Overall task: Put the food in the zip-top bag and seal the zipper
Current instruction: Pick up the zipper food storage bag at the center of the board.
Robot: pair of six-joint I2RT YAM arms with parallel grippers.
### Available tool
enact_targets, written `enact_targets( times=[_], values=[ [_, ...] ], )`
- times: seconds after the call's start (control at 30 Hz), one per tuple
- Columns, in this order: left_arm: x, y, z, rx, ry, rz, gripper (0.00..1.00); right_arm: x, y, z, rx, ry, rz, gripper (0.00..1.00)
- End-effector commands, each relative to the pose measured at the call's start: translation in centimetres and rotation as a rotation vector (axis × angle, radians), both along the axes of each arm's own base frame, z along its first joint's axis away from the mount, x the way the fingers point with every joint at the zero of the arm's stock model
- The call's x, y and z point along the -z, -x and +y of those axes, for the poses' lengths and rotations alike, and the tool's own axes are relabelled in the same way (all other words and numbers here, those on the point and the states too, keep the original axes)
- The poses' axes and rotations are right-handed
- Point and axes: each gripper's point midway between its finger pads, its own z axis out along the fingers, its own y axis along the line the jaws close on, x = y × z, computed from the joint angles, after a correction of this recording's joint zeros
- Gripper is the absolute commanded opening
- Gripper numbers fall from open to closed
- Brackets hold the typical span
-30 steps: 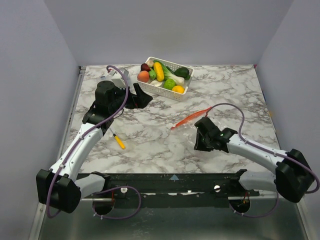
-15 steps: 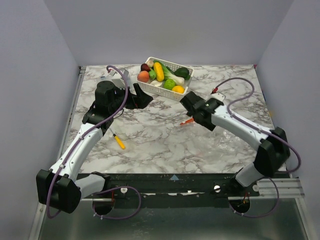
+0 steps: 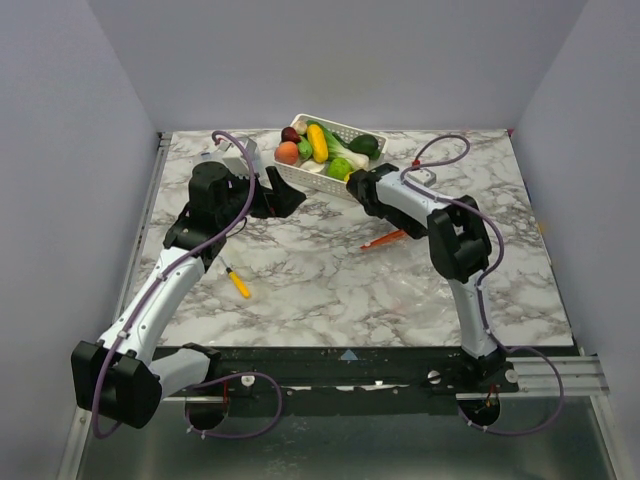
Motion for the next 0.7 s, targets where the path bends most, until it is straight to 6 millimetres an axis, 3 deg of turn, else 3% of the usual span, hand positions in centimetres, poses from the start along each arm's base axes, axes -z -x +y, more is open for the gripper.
enact_targets(
  times=[0.0, 0.2, 0.37, 0.5, 0.57, 0.67],
  values=[
    [-2.0, 0.4, -0.2, 0.028, 0.023, -0.038, 0.94, 1.3, 0.1, -1.7, 0.025, 0.079, 0.038, 1.0],
    [-2.2, 0.4, -0.2, 0.032, 0.039, -0.035, 0.94, 3.8, 0.6, -1.2, -0.002, 0.007, 0.044, 0.9],
    [-2.3, 0.5, -0.3, 0.04, 0.047, -0.032, 0.94, 3.7, 0.6, -0.7, -0.028, -0.076, -0.023, 0.75],
    [-2.2, 0.5, -0.3, 0.04, 0.047, -0.03, 0.94, 2.7, 0.6, -0.7, -0.032, -0.111, -0.083, 0.56],
    [-2.2, 0.5, -0.3, 0.043, 0.048, -0.03, 0.94, 2.0, 0.6, -0.8, -0.044, -0.117, -0.101, 0.33],
    [-2.1, 0.5, -0.4, 0.046, 0.049, -0.026, 0.94, 0.9, 0.8, -0.8, -0.075, -0.13, -0.111, 0.06]
  ],
)
